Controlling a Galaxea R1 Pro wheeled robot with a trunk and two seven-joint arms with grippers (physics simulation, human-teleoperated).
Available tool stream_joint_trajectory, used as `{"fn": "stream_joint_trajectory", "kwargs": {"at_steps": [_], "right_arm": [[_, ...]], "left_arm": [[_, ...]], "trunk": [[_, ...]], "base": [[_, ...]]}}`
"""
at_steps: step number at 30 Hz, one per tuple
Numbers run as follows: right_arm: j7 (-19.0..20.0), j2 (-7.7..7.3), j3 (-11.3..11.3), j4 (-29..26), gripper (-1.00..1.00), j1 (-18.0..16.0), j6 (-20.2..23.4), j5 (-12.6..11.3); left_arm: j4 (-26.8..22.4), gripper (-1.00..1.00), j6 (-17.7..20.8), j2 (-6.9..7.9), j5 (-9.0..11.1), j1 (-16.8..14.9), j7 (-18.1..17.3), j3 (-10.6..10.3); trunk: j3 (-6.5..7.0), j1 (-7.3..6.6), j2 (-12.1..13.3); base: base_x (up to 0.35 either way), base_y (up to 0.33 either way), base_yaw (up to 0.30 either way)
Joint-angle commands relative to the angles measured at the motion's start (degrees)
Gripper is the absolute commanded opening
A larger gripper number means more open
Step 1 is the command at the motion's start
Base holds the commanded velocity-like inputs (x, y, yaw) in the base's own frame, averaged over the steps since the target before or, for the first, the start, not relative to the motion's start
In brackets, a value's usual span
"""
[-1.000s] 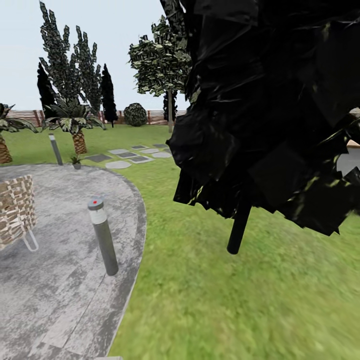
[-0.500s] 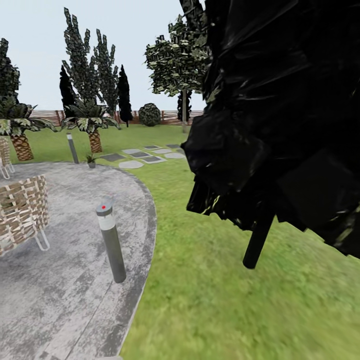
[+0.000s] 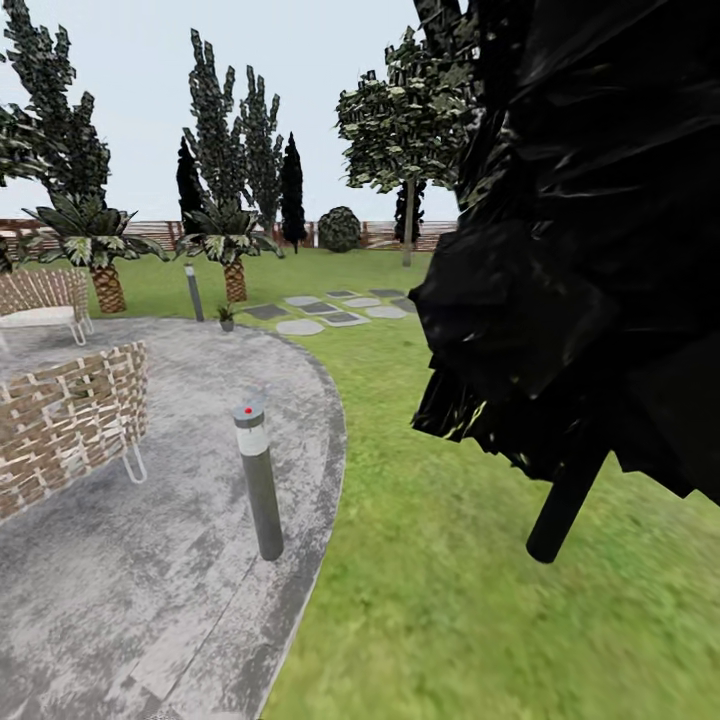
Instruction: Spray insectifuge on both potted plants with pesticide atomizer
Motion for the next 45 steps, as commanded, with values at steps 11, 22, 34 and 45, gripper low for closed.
{"fn": "stream_joint_trajectory", "kwargs": {"at_steps": [11,22,34,45], "right_arm": [[0.06,0.0,-0.04,-0.03,1.0,-0.01,0.0,-0.05],[0.04,-0.01,-0.04,-0.06,1.0,-0.01,0.0,-0.05],[0.02,0.0,-0.04,-0.05,1.0,-0.01,0.0,-0.05],[0.09,0.0,-0.04,-0.05,1.0,-0.01,0.0,-0.07]], "left_arm": [[-0.06,1.0,-0.01,-0.09,0.05,0.01,0.02,0.08],[-0.06,1.0,-0.01,-0.13,0.05,0.01,0.02,0.08],[-0.06,1.0,-0.01,-0.11,0.05,0.01,0.02,0.08],[-0.04,1.0,-0.01,-0.14,0.05,0.01,-0.04,0.08]], "trunk": [[-0.04,0.0,-0.02],[-2.02,2.41,-4.43],[-4.17,5.05,-9.25],[-6.15,7.47,-13.66]], "base": [[0.0,0.0,0.255],[0.0,0.0,0.255],[0.0,0.0,0.255],[0.0,0.0,0.255]]}}
